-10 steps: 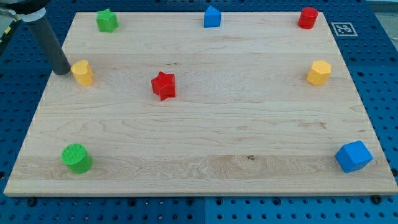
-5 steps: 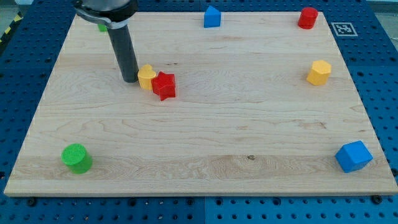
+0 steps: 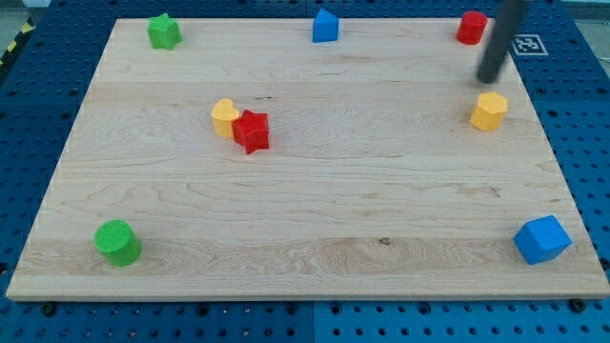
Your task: Place the yellow blocks into the red star
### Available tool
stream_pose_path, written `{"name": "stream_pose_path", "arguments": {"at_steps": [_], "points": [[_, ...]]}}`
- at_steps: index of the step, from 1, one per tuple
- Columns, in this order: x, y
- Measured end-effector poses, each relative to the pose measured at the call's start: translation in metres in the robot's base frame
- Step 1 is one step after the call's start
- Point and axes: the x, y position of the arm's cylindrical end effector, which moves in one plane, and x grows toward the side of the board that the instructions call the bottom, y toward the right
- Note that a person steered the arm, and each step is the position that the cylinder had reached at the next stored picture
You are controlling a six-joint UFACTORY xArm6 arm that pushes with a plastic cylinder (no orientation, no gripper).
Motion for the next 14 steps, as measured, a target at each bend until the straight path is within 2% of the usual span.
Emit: {"name": "stream_pose_path", "arguments": {"at_steps": [1,3,7,8,9,10,11,14], "points": [[0.026,0.008],[0.047,-0.022],[0.061,-0.152],[0.062,-0.161],[0.067,-0.118],[0.092,-0.107],[0.098,-0.126],[0.093,-0.247]]}}
